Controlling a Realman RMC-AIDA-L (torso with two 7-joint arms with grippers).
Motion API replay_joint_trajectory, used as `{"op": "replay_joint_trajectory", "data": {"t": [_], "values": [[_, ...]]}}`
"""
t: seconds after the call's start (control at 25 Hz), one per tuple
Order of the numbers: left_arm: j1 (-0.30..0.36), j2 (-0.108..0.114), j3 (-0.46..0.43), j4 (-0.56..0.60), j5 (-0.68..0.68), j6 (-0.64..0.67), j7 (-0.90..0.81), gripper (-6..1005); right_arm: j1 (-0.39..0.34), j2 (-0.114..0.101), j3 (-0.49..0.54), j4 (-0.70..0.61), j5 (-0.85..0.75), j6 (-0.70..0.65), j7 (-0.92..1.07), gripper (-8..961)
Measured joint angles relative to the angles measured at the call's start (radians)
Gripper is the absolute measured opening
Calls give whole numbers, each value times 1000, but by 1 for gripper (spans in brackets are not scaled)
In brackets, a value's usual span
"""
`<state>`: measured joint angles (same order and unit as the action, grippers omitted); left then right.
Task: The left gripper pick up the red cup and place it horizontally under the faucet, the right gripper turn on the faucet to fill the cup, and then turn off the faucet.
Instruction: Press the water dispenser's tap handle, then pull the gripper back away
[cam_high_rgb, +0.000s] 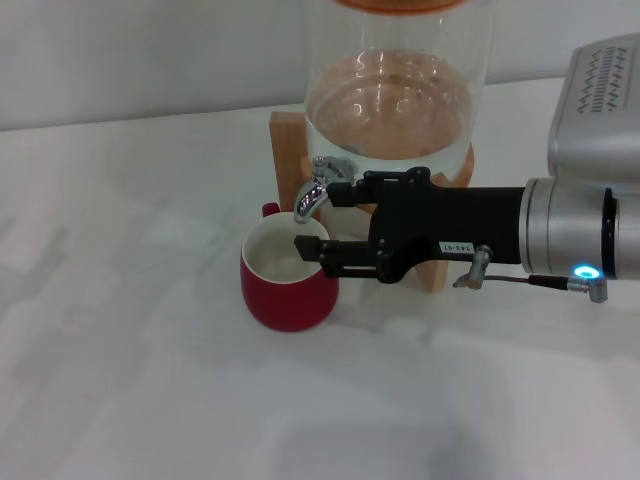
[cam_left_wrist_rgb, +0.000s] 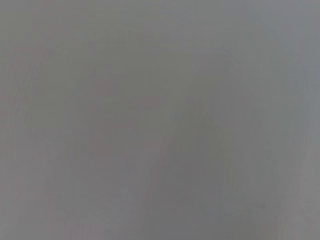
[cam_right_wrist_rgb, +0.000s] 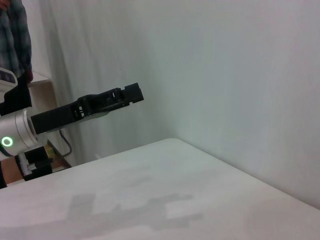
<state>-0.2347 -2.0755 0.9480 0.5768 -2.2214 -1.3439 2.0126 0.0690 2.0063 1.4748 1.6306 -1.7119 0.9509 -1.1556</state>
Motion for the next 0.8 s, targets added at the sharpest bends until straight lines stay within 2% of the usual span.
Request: {"op": "replay_joint_trajectory", "data": {"t": [0.8], "values": [[0,2,2,-2,3,4,-22,815,-7,0,34,1,0,2,-3,725]]}}
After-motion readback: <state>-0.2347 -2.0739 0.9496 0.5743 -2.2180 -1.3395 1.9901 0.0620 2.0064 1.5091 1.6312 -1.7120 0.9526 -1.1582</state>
